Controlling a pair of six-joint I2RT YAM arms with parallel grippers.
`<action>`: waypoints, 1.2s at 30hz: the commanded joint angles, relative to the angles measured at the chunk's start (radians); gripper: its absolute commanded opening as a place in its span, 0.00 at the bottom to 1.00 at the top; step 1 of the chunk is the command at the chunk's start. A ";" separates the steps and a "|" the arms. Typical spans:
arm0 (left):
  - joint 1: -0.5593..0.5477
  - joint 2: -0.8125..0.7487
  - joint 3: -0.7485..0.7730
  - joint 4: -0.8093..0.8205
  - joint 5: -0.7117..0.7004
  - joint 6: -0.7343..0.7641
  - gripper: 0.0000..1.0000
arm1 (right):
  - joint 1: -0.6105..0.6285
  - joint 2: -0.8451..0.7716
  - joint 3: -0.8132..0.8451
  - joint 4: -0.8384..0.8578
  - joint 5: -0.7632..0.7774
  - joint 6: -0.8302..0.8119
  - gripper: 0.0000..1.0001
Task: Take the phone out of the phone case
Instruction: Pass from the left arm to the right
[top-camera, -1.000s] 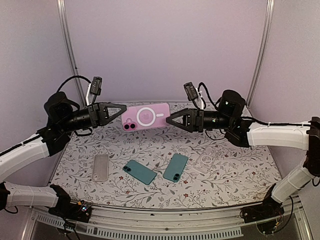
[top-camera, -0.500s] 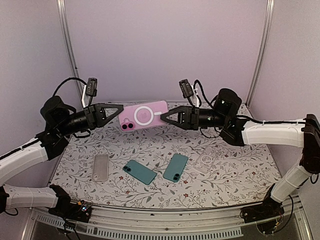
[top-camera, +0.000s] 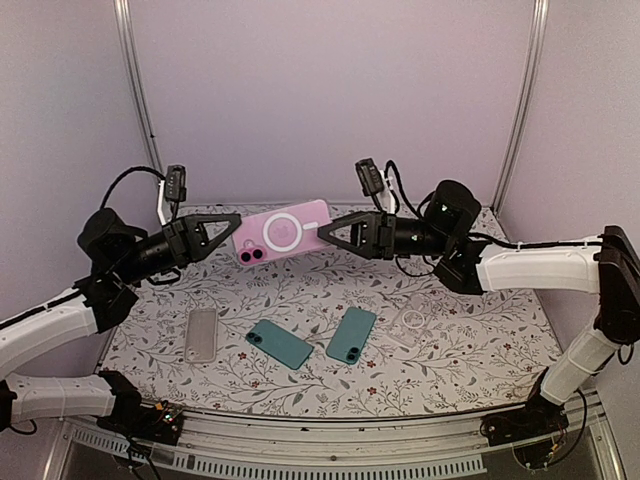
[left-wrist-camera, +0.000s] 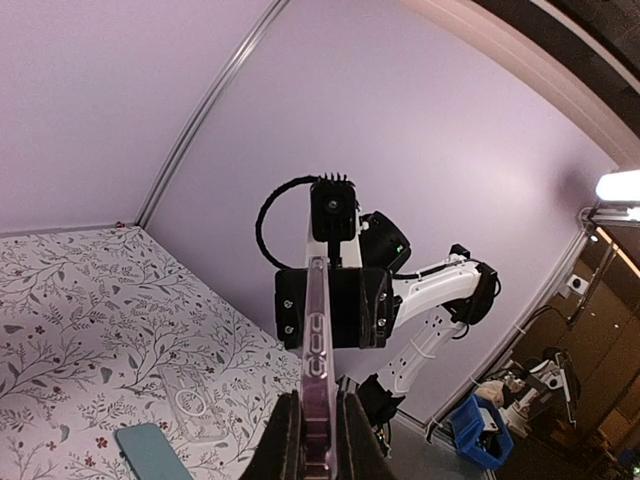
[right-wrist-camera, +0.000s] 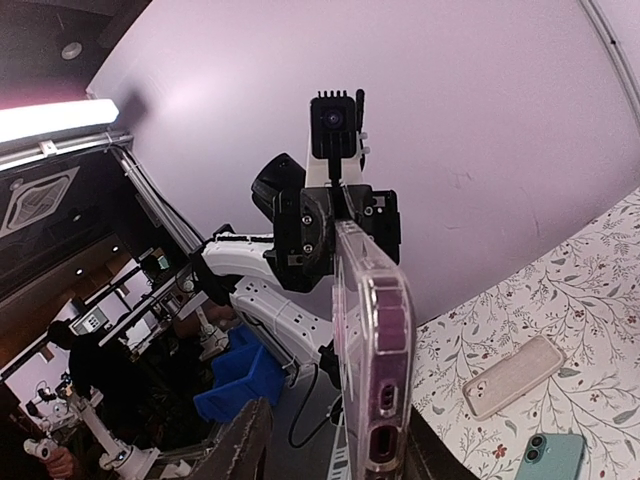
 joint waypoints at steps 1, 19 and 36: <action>-0.006 -0.027 -0.010 0.119 -0.072 -0.015 0.00 | 0.015 0.017 0.021 0.068 -0.017 0.031 0.38; -0.006 -0.035 -0.041 0.123 -0.094 -0.024 0.00 | 0.023 0.020 0.028 0.067 0.059 -0.006 0.41; -0.006 -0.059 -0.058 0.075 -0.113 -0.006 0.00 | 0.024 0.049 0.080 0.081 0.087 0.002 0.08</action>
